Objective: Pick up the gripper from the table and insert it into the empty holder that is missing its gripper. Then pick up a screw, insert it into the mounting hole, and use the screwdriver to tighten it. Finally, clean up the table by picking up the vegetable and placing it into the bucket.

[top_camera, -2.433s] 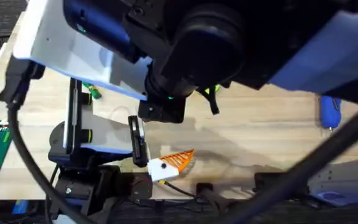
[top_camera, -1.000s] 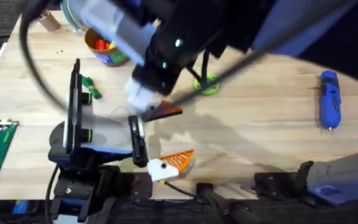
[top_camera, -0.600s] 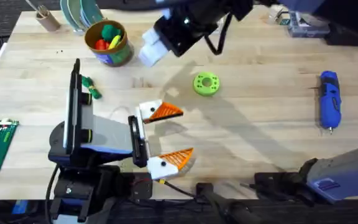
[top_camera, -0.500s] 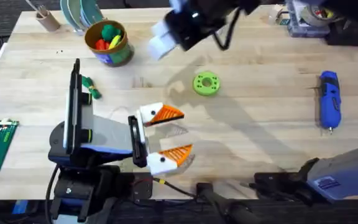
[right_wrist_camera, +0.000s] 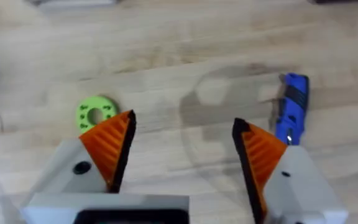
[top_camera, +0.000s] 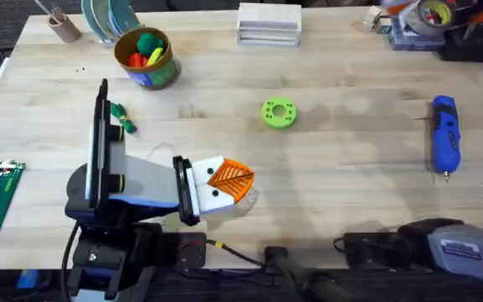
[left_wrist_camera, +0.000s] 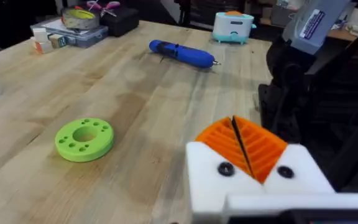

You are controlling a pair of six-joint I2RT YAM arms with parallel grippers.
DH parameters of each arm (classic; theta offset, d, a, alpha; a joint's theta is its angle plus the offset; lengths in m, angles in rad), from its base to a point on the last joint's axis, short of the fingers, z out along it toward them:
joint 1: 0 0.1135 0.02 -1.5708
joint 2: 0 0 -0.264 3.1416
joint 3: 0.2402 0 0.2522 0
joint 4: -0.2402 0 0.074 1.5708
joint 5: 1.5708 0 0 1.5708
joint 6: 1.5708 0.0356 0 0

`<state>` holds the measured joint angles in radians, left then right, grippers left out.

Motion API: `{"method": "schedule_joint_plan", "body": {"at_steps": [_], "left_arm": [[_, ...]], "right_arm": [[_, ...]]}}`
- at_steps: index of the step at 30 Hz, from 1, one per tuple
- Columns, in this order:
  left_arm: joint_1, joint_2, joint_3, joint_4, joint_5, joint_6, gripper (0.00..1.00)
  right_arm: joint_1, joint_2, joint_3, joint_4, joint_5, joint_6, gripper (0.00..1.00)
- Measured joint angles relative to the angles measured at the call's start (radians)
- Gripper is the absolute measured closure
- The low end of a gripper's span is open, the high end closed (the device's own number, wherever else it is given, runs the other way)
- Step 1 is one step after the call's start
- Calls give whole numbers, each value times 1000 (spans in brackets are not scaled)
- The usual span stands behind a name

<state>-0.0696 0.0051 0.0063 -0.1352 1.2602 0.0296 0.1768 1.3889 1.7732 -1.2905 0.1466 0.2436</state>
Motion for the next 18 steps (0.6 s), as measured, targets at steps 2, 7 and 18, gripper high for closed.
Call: {"method": "schedule_joint_plan", "body": {"at_steps": [2, 7, 18], "left_arm": [[0, 0, 0, 0, 0, 0, 997], [0, 0, 0, 0, 0, 0, 997], [0, 0, 0, 0, 0, 0, 997]], "right_arm": [[-97, -53, -41, 11, -31, 0, 35], [-310, -209, -249, 43, -83, -8, 33], [-602, -323, -652, 358, -81, -73, 32]]}}
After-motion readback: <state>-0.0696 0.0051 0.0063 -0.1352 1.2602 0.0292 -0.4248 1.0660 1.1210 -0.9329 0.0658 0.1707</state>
